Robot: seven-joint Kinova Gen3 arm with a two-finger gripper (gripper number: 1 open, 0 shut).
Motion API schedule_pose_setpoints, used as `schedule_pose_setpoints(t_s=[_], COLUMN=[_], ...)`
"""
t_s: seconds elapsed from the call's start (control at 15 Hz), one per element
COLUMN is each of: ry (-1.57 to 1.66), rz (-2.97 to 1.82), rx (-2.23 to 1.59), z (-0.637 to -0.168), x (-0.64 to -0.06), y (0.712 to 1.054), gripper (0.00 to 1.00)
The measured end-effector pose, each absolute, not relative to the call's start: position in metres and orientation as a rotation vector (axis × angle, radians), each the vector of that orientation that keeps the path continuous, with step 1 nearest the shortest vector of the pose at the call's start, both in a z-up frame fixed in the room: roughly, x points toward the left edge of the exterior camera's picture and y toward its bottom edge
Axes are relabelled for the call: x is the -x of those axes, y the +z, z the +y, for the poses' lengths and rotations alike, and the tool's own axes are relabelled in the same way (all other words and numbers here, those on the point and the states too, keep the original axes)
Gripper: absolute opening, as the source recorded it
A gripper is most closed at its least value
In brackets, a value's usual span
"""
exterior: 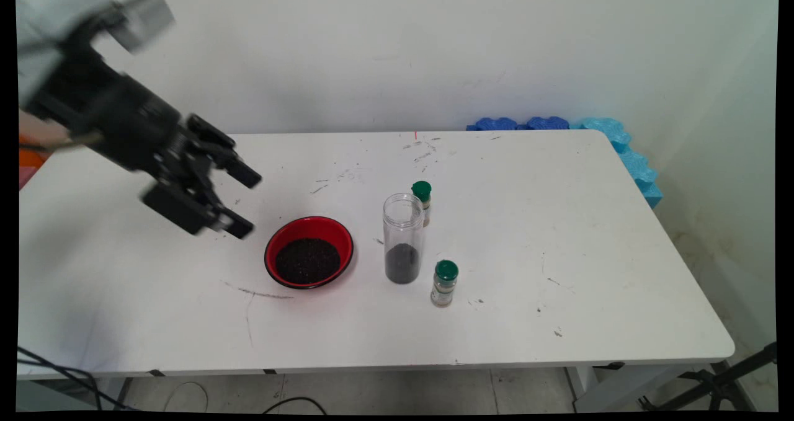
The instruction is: Pick up the black seasoning powder from the table
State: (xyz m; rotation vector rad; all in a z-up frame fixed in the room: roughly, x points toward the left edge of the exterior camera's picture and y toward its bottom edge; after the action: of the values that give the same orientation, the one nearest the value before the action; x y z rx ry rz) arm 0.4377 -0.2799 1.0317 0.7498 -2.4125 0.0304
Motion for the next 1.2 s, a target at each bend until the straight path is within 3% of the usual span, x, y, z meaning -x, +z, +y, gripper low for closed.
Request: schedule_pose_setpoints(t_s=[0.6,1.2], ry=[0.183,0.221], rz=[-2.366,-2.254], rx=[-0.900,-0.940], z=[-0.295,-0.331], x=[-0.408,-0.376], y=[0.933,0.866], gripper=[1.00,1.00])
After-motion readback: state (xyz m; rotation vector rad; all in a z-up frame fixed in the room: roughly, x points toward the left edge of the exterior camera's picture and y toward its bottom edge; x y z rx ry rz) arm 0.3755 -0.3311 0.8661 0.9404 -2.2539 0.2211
